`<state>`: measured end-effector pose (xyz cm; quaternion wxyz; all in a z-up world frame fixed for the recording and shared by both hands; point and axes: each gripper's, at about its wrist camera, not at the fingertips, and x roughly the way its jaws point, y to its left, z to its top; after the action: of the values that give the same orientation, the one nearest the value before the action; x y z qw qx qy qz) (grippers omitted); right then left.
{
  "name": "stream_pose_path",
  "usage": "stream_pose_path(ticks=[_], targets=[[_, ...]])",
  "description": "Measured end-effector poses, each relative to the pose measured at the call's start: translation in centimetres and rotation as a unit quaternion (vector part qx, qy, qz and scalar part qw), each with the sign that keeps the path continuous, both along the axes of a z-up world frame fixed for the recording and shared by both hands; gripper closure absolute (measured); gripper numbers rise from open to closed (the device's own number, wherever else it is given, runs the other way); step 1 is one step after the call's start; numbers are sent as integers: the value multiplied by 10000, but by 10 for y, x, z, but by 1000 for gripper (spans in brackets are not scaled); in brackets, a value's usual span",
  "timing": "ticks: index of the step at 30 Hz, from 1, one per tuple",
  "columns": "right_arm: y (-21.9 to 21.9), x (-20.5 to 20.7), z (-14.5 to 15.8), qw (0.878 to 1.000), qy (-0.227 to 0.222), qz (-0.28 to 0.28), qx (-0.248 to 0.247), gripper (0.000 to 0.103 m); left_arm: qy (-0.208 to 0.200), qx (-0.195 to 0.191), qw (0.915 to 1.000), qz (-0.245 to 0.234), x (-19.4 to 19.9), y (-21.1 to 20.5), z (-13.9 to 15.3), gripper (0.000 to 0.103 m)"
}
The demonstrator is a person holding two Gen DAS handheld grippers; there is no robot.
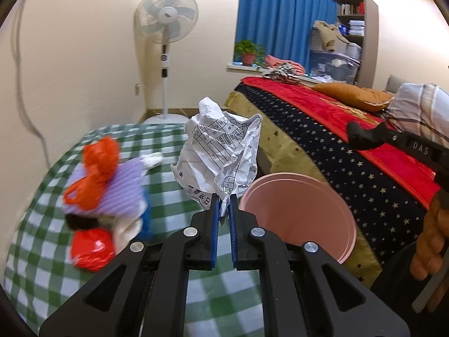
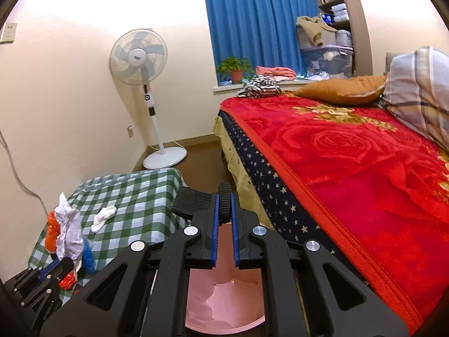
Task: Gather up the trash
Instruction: 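Carry the white paper and black item over the pink bin with both tools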
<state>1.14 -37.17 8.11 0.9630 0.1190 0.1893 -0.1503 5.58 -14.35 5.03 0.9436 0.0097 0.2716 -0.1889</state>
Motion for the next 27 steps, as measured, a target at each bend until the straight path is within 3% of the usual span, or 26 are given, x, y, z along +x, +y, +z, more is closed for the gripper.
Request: stream_pose_path(ticks=[13,27], targets=[[-11,12,-12,9997,118,-202,111,95,175,-43,9987,-468,25,-49,-20,96],[-8,17,-15,9996,165,-227,17,95,335,-58,9972,-671,32,-65,-33,96]])
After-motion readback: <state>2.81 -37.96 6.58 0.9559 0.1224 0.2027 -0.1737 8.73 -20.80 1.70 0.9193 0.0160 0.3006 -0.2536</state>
